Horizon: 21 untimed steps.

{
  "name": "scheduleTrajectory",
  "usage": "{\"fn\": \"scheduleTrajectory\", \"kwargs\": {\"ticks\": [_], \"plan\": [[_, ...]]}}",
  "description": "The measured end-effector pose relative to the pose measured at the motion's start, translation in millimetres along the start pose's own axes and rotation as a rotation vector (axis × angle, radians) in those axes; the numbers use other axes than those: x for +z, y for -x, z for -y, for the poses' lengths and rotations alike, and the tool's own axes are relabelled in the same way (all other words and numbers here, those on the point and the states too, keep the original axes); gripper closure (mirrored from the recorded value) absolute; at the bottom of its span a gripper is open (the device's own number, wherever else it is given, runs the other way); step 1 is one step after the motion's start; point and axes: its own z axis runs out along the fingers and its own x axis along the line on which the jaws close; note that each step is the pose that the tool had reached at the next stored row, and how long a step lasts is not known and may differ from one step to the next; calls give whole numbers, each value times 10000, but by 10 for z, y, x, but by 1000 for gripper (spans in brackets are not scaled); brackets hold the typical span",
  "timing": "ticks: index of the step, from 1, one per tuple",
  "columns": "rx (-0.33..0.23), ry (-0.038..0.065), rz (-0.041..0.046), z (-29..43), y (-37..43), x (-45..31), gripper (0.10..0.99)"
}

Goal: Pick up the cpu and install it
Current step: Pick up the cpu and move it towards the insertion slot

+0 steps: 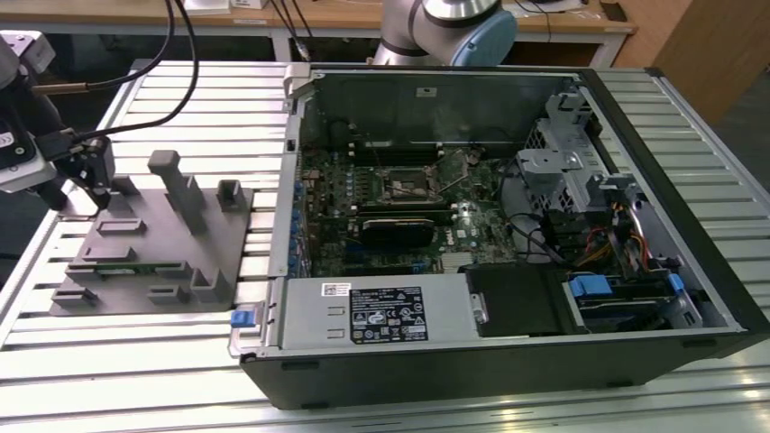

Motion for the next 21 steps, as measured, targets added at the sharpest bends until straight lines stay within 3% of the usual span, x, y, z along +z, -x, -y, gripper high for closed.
{"fn": "scheduleTrajectory", "kwargs": {"ticks": [21], "plan": [[0, 0, 0, -5, -2, -120, 557]]}}
